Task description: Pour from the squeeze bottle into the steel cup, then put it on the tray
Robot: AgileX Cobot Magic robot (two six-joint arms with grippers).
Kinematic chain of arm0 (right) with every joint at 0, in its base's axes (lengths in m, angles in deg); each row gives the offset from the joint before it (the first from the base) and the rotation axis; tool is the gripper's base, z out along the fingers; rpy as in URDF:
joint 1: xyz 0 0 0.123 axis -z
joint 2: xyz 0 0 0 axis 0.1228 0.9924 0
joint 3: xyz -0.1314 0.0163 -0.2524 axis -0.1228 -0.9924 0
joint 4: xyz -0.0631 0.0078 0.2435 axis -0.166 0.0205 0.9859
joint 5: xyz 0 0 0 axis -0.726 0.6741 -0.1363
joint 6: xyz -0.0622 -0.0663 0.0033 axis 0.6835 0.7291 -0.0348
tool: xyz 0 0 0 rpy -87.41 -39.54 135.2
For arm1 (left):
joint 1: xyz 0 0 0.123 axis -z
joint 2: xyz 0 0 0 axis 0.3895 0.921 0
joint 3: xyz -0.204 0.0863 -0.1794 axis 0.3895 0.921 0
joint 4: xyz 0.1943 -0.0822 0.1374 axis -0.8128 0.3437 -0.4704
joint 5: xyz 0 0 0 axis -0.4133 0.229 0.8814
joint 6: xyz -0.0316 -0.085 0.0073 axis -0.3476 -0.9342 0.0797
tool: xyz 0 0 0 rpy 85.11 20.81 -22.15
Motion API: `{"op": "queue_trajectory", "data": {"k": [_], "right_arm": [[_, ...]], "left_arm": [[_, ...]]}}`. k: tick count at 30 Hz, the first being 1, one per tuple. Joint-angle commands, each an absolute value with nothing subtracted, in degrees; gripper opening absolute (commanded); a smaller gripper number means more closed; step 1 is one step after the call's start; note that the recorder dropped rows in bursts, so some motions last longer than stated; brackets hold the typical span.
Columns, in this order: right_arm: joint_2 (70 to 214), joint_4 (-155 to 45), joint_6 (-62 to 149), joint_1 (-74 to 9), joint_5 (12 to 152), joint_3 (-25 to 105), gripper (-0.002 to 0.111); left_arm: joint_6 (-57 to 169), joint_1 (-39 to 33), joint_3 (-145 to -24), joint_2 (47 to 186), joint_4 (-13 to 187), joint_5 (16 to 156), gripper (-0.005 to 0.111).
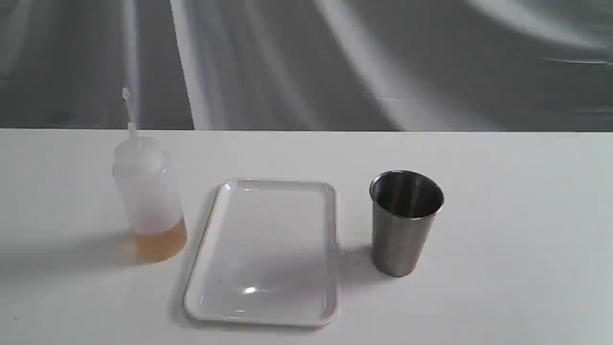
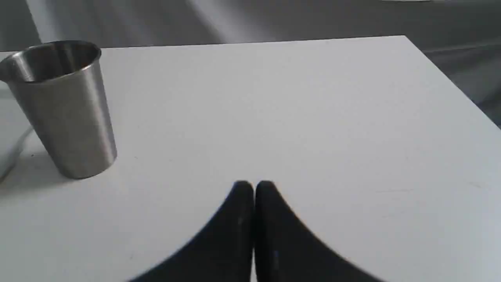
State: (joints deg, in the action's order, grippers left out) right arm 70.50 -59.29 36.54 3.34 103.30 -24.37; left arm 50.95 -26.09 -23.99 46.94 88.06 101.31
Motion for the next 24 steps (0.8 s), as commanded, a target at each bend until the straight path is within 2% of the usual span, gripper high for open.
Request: {"op": "queue_trajectory", "data": {"k": [1,14,24], "right_arm": [[70.12,-59.32,36.34,3.73,102.36,-24.52,0.0],[70.12,-59.87,36.34,3.73,101.21,-24.52,0.0],[70.12,-59.87,36.34,3.73,87.63,-24.52,0.0]], "left_arm": [[50.8,-25.63,-23.73,46.8,88.1,100.87,0.0],[50.65,-25.63,-23.73,46.8,88.1,100.87,0.0],[50.82,-25.63,-23.73,46.8,88.1,100.87,0.0]]}}
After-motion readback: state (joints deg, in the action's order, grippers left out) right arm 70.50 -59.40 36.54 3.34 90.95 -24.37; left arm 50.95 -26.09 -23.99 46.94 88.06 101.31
